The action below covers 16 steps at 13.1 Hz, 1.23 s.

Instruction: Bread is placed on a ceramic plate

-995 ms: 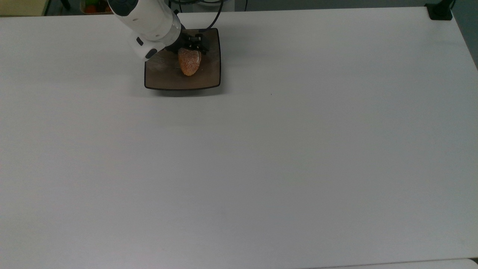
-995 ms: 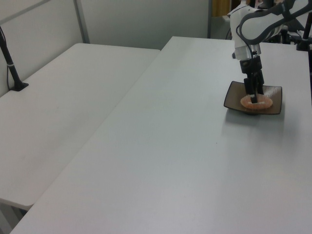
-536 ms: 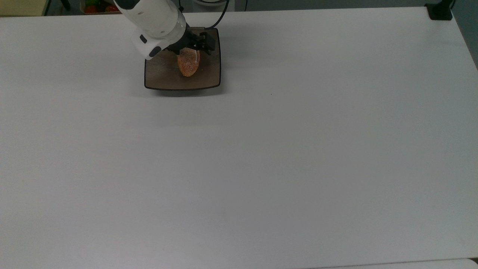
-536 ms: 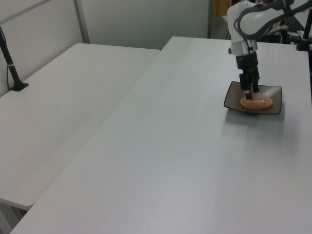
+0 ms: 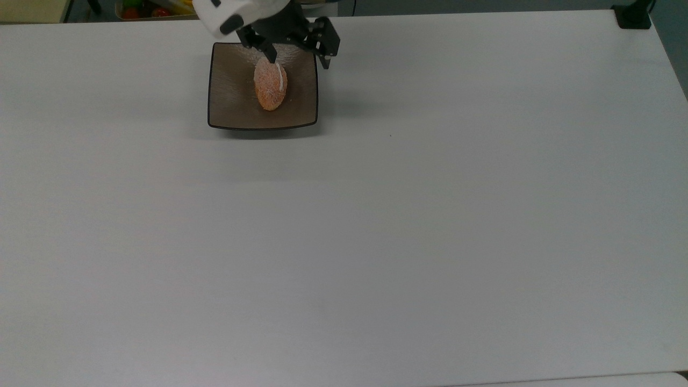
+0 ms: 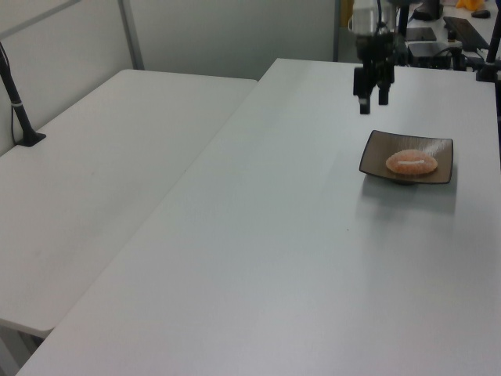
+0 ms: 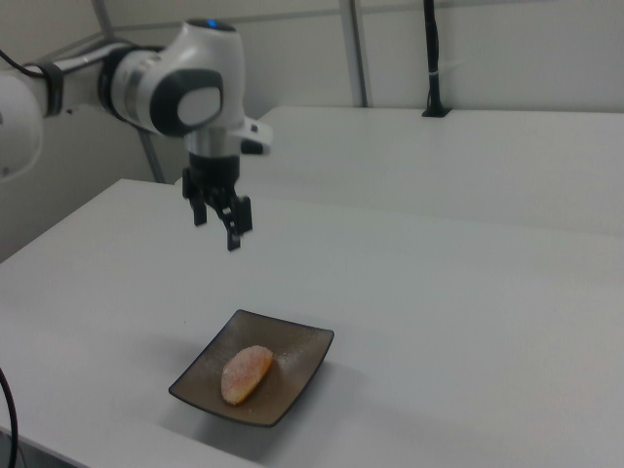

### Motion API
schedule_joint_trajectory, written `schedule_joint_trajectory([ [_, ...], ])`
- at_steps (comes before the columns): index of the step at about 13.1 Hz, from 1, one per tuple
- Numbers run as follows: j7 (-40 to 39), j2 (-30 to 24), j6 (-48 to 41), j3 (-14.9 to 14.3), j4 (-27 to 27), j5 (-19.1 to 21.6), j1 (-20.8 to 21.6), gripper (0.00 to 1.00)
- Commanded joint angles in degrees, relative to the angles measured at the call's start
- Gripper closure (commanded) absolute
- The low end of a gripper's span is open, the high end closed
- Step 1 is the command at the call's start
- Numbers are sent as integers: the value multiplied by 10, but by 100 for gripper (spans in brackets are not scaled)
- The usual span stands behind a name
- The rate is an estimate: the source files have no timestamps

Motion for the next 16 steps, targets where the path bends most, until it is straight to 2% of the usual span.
schedule_joint_trajectory([
  [1,67,-16,-42,22,72,-1,-5,0],
  [4,104,-48,-63,29,97,0,-18,0],
  [5,103,-56,-63,44,97,-1,-32,0],
  [6,100,-66,-63,75,96,-6,-59,0],
  [8,86,-78,-62,108,91,-37,-83,0],
  [11,-14,-83,-47,108,84,-54,-85,0],
  [14,-77,-82,11,108,63,-105,-84,0],
  [16,-94,-81,32,106,54,-109,-84,0],
])
